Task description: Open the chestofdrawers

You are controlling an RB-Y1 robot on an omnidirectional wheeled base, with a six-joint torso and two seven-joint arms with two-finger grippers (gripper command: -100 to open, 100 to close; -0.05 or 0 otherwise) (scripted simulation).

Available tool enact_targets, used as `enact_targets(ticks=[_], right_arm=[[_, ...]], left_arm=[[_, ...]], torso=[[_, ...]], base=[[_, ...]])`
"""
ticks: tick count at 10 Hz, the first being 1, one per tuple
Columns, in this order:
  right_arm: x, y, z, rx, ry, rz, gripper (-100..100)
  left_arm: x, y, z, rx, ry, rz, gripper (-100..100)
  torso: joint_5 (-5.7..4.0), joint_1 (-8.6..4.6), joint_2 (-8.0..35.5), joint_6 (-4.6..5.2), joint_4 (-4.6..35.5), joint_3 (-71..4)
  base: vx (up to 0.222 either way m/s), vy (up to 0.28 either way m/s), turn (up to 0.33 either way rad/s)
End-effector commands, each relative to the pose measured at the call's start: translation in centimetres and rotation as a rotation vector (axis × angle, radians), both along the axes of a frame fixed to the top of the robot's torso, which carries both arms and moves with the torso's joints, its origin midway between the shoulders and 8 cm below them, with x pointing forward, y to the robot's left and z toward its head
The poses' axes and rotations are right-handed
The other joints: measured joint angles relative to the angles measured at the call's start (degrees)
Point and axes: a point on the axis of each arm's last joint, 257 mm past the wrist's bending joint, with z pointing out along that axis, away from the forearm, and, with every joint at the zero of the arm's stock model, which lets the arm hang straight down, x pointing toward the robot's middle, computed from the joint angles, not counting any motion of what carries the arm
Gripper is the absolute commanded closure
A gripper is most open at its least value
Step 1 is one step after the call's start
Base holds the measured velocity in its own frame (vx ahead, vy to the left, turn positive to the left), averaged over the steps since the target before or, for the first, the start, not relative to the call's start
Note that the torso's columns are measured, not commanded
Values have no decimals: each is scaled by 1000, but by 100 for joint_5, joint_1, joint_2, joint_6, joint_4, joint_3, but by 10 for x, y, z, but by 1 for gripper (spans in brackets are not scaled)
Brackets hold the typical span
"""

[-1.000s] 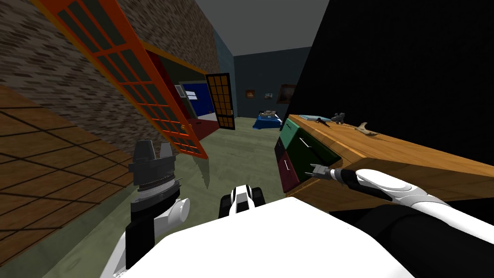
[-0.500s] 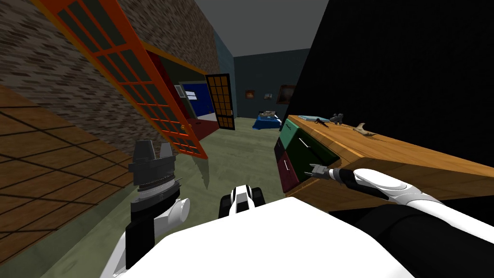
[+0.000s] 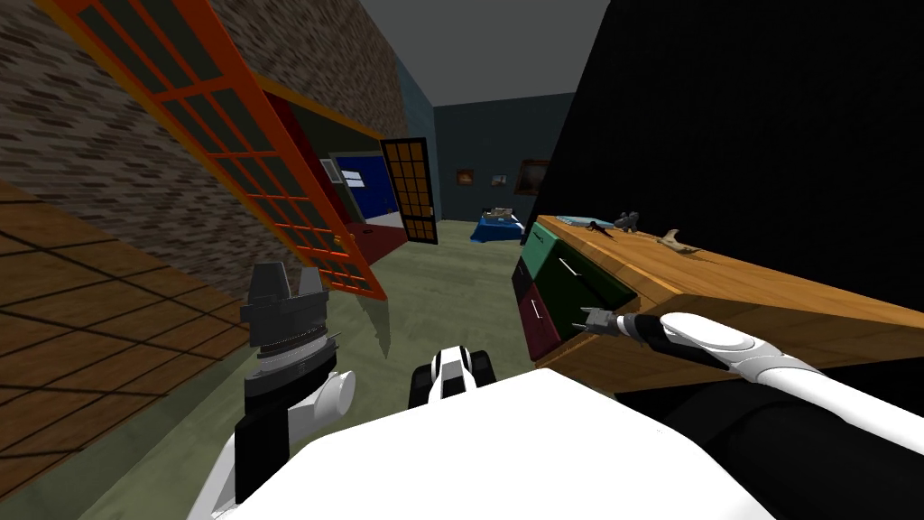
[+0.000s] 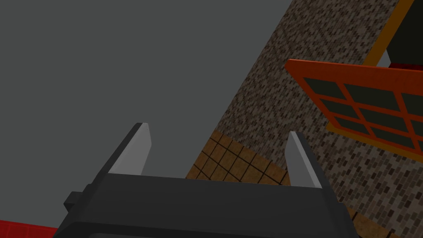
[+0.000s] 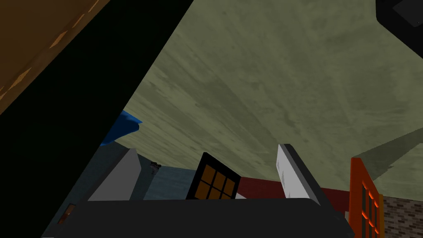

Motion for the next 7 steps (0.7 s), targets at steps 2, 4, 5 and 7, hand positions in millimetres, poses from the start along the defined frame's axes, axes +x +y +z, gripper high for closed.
enact_targets(ticks=[2,4,5,7], right_arm=[[15,-18,24,-69,-36,3,-100],[16,-21,27,-84,-35,7,-100],[17,-24,30,-99,-33,11,-100],[17,-24,30,-99,-33,11,-100]], left_arm=[[0,0,0,0,0,0,0],[0,0,0,0,0,0,0],[0,0,0,0,0,0,0],[0,0,0,0,0,0,0]], torso=[[6,-10,5,-23,6,-1],[28,8,7,-8,10,-4],[21,0,-3,-13,5,-7],[31,3,-11,-22,8,-16]], base=[[9,-12,2],[5,7,-2],[7,16,-16],[8,14,-19]])
